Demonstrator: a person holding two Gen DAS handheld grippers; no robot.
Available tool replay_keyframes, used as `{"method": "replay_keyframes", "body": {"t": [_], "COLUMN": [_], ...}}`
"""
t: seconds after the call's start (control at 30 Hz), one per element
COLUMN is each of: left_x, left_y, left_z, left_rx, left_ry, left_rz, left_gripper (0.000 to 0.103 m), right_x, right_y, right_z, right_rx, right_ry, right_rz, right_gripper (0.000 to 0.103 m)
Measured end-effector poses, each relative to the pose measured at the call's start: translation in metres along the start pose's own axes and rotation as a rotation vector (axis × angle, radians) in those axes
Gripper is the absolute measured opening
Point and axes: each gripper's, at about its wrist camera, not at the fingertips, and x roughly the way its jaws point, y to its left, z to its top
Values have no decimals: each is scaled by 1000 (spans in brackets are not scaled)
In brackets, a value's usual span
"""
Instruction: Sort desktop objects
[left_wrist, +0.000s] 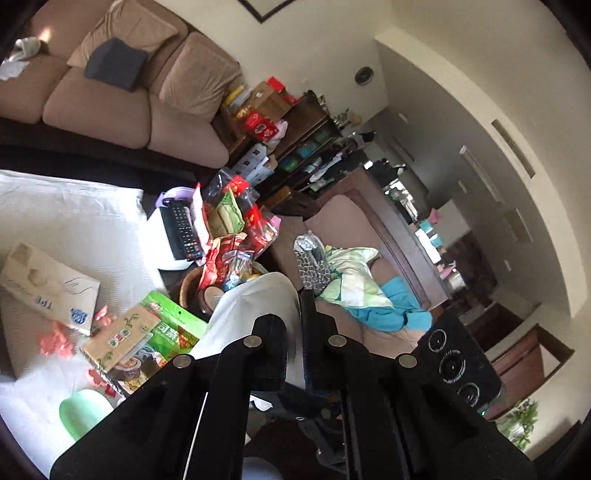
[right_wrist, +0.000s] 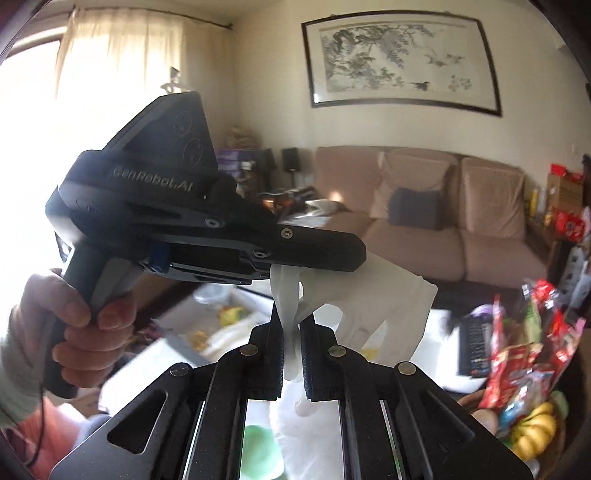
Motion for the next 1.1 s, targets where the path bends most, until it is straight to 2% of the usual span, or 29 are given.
{"method": "replay_keyframes", "body": {"t": [0.13, 0.33, 0.6, 0.7, 0.8, 0.87, 1.0, 1.1], "left_x": [-32, -80, -136, -154, -159, -157, -149, -149], "left_y": [12, 44, 34, 45, 84, 132, 229, 268], "left_z": [-18, -63, -118, -132, -138, -140, -145, -152], "left_rx": [-18, -82, -44, -53, -120, -214, -382, -438], "left_ry": [-13, -14, 14, 19, 20, 23, 9, -17], "left_rz": [30, 78, 111, 127, 154, 169, 187, 181], "left_gripper": [6, 6, 7, 8, 8, 8, 8, 8], "right_x": [1, 18, 10, 13, 42, 77, 157, 203], "right_y": [28, 89, 153, 170, 180, 181, 178, 176], "right_z": [-5, -28, -49, -53, -62, -72, -100, -123], "right_rx": [-10, -53, -164, -180, -171, -143, -84, -50], "right_ry": [19, 79, 120, 154, 215, 273, 380, 414], "right_rz": [52, 151, 293, 354, 395, 407, 397, 374], "right_gripper": [7, 7, 7, 7, 7, 7, 7, 7]}}
